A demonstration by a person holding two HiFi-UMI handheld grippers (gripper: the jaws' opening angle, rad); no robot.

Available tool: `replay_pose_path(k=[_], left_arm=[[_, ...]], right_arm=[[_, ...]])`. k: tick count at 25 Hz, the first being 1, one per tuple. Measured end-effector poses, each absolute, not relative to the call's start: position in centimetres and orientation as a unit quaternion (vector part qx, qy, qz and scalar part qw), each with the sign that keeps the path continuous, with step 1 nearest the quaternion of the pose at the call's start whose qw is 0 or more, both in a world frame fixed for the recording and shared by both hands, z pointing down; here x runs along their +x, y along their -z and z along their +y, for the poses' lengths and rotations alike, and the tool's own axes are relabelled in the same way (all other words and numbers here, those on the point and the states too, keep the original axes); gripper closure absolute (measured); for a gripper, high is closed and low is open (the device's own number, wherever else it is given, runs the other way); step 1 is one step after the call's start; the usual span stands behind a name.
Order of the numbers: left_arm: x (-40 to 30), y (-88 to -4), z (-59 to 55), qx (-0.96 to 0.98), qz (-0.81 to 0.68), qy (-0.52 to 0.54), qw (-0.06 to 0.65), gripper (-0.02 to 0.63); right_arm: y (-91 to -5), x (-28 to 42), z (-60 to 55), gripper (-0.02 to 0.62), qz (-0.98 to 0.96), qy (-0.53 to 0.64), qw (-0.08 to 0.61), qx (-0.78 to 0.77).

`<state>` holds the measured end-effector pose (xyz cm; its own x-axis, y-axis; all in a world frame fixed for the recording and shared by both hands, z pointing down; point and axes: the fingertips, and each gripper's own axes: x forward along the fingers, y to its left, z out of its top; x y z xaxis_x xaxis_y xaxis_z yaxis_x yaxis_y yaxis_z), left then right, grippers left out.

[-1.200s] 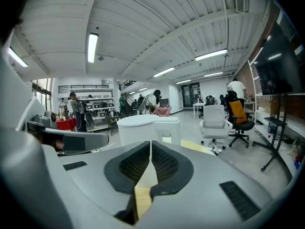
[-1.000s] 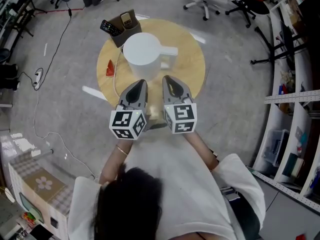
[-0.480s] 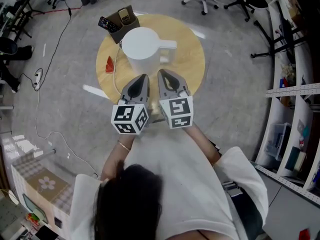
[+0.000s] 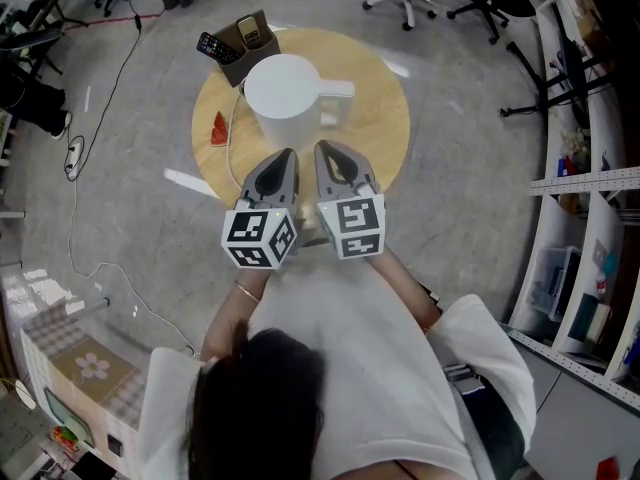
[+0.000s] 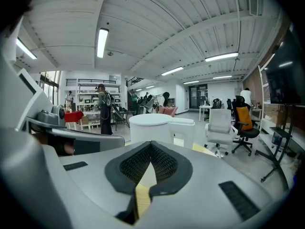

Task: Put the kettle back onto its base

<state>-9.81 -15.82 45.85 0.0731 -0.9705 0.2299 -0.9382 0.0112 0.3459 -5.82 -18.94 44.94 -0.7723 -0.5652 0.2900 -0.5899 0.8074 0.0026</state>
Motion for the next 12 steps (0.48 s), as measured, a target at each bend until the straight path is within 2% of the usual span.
replay_pose_path(k=[12], left_arm=[[-8.90, -46.63, -15.35, 0.706, -0.674, 0.026, 0.217, 0.580]], right_arm=[[-45.83, -5.08, -18.34, 0.569, -0.938, -0.055, 0.151, 0.306]])
